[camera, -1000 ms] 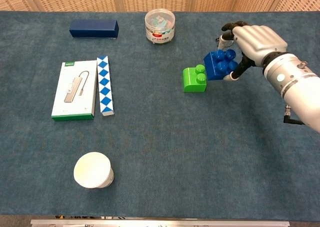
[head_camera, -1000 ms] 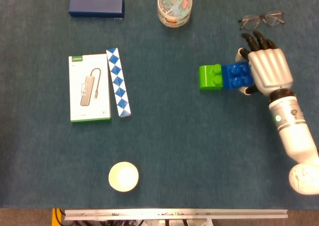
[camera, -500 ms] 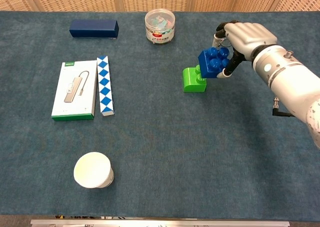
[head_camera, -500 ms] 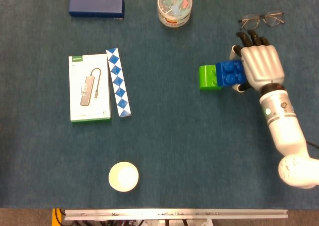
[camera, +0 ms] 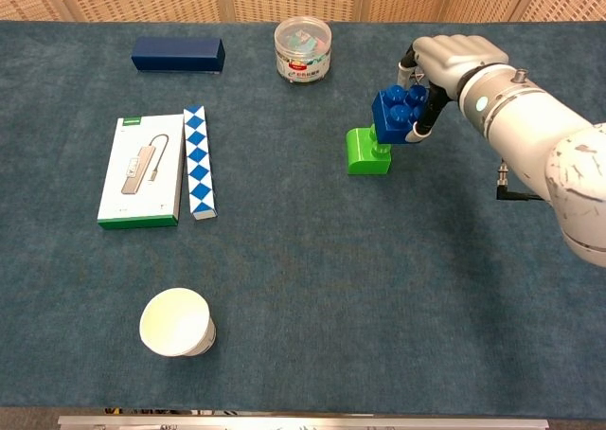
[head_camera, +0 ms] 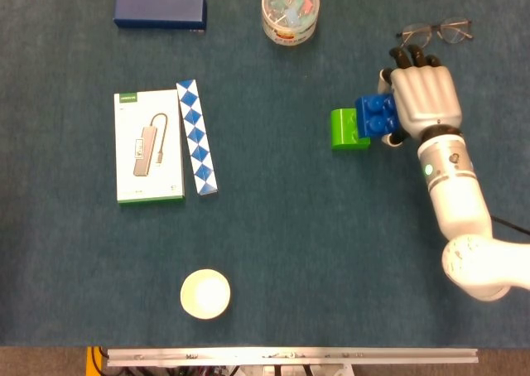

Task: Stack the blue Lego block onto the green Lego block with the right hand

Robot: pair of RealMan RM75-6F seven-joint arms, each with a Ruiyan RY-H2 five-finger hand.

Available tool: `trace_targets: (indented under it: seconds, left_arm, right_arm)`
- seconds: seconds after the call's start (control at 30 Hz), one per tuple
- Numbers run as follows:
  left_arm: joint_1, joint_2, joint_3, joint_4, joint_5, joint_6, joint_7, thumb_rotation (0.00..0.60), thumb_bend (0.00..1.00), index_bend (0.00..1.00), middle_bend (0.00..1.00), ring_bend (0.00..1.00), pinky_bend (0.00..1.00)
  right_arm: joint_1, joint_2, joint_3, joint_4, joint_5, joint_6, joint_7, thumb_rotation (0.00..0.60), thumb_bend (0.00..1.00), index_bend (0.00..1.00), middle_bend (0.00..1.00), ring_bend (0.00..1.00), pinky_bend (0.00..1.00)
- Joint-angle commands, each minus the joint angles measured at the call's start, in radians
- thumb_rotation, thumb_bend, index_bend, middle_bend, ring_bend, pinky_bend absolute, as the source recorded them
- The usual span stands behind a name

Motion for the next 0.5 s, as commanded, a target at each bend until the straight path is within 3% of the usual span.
trace_targets:
  seconds: [0.03, 0.5]
  left_arm:
    - [0.000, 0.001, 0.000, 0.000, -0.001, 0.000, -0.002, 0.600, 0.35, 0.32, 0.41, 0.39, 0.50]
    - [0.001, 0.000, 0.000, 0.001, -0.003, 0.000, -0.001, 0.600, 0.35, 0.32, 0.41, 0.39, 0.50]
  right_arm:
    - [0.024, 0.005, 0.005, 0.011, 0.042, -0.016, -0.006, 0.600, 0.05, 0.55, 0.14, 0.01, 0.16]
    - [0.067, 0.003, -0.020, 0.052, 0.098, -0.030, 0.016, 0.600, 0.06, 0.55, 0.14, 0.01, 0.15]
